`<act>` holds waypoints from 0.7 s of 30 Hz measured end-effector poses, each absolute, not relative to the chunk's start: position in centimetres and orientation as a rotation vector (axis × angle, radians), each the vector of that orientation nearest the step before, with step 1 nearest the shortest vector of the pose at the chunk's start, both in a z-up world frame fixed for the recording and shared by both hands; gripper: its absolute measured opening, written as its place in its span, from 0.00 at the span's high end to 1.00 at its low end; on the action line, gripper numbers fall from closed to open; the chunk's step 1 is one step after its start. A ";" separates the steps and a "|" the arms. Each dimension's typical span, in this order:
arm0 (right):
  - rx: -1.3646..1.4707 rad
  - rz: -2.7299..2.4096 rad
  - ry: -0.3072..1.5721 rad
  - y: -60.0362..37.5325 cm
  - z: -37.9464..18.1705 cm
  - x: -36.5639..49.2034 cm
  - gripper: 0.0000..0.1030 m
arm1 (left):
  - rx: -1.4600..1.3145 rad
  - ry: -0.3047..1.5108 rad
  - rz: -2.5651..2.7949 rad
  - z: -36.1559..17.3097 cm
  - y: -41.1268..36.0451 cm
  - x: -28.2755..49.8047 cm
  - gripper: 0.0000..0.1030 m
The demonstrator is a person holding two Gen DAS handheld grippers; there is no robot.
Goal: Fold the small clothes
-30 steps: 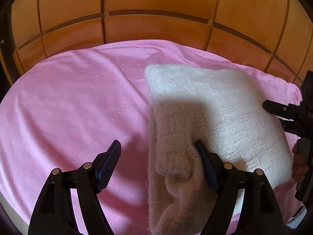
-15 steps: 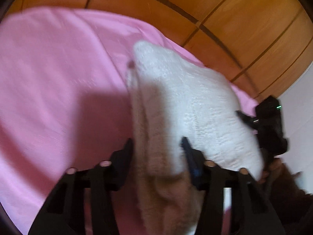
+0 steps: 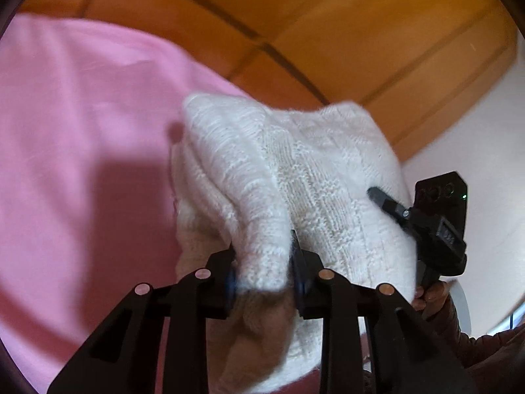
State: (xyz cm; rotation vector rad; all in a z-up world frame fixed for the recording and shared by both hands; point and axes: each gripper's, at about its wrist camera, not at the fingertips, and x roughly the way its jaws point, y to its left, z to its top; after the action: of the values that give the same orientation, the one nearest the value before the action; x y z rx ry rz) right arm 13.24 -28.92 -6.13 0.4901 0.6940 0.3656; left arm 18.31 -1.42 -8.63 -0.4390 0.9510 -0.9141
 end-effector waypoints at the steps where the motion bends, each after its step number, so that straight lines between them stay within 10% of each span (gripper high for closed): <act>1: 0.488 0.346 0.669 -30.4 -5.4 12.3 0.51 | -0.415 0.948 -0.949 -7.9 -3.6 18.4 0.75; 13: 0.561 -0.123 0.580 -52.3 -6.0 1.9 0.50 | 0.066 1.040 -1.129 -7.2 -34.8 16.7 0.75; 21: 0.693 -0.313 0.630 -56.7 -12.7 -2.8 0.20 | 0.200 1.056 -0.997 -9.9 -37.8 15.0 0.61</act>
State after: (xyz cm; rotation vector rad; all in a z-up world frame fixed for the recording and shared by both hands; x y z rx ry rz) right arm -2.75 -56.72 -12.73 0.6932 0.6305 -0.3133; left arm 15.00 -37.81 -9.92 0.2005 1.0561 -0.9975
